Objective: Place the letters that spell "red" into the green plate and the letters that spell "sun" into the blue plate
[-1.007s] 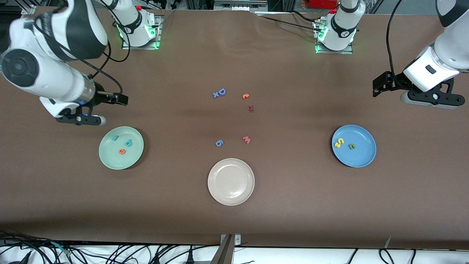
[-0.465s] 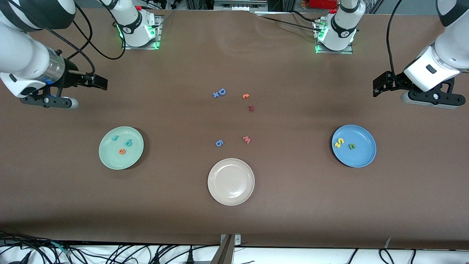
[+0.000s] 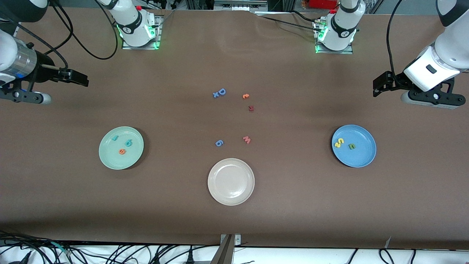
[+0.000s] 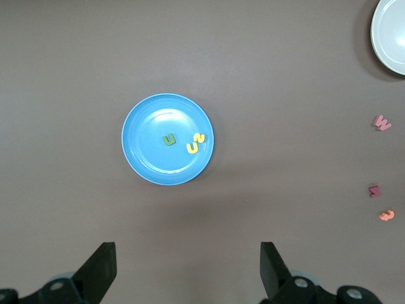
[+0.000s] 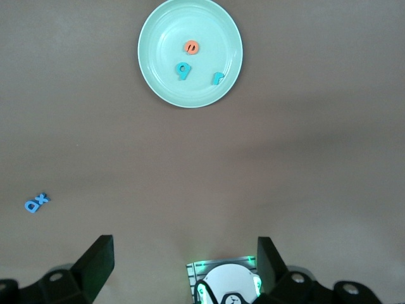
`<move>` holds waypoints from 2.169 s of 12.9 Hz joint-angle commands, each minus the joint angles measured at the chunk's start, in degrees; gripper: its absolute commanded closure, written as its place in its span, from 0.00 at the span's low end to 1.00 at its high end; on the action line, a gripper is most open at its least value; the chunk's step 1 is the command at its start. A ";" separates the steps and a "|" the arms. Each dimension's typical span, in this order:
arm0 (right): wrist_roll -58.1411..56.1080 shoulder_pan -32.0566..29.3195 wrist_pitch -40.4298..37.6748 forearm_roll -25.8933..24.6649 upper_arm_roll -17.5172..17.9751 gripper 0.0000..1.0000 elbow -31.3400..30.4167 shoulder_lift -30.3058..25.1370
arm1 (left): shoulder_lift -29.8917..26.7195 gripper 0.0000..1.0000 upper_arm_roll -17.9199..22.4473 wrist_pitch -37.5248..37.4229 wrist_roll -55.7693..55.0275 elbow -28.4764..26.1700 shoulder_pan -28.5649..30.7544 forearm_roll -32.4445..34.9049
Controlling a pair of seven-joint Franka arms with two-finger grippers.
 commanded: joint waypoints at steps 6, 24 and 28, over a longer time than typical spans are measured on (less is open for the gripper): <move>-3.58 -1.04 1.80 -0.11 0.60 0.00 0.24 -0.68 | 0.12 0.00 0.34 -1.09 -0.10 1.23 -0.03 -0.81; -7.53 -0.77 6.20 -2.57 0.95 0.00 -0.02 -0.76 | 0.12 0.00 0.34 -1.09 -0.10 1.23 -0.03 -0.81; -7.53 -0.69 5.67 -2.48 0.95 0.00 0.15 -0.06 | 0.12 0.00 0.34 -1.09 -0.10 1.23 -0.03 -0.81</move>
